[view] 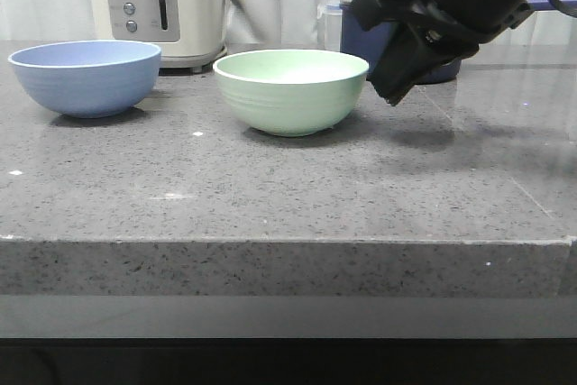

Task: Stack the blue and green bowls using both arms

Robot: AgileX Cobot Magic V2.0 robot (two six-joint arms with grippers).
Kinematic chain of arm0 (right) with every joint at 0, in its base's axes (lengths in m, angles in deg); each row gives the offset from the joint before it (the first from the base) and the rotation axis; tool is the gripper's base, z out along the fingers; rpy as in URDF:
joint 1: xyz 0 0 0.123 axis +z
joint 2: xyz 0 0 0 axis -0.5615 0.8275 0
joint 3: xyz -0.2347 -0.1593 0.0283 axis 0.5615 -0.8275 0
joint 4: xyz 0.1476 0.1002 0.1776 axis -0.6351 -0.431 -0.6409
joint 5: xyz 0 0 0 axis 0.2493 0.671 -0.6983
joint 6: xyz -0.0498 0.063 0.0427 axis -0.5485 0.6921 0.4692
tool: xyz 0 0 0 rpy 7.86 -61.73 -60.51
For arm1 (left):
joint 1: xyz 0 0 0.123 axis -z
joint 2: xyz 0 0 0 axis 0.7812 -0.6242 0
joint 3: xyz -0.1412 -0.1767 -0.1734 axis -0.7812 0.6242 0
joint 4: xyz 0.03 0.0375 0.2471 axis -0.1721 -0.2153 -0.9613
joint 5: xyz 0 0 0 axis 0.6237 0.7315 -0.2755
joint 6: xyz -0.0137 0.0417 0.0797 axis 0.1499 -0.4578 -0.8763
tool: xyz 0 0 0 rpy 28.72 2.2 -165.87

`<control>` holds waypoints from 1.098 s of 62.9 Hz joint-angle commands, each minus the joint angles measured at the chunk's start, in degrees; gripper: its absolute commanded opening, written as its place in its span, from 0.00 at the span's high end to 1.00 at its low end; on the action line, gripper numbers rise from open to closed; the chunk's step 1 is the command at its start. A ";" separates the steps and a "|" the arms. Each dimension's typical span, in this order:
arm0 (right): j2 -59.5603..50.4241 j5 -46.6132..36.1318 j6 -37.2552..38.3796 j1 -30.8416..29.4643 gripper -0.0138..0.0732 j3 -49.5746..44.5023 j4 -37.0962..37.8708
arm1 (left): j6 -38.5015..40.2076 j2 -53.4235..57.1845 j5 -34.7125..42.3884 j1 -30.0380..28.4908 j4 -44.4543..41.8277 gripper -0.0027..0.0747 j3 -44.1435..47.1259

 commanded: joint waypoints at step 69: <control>-1.96 -2.06 -0.68 -0.27 0.91 1.89 -0.93 | 0.07 -9.59 -0.38 -0.71 -0.31 0.33 -6.89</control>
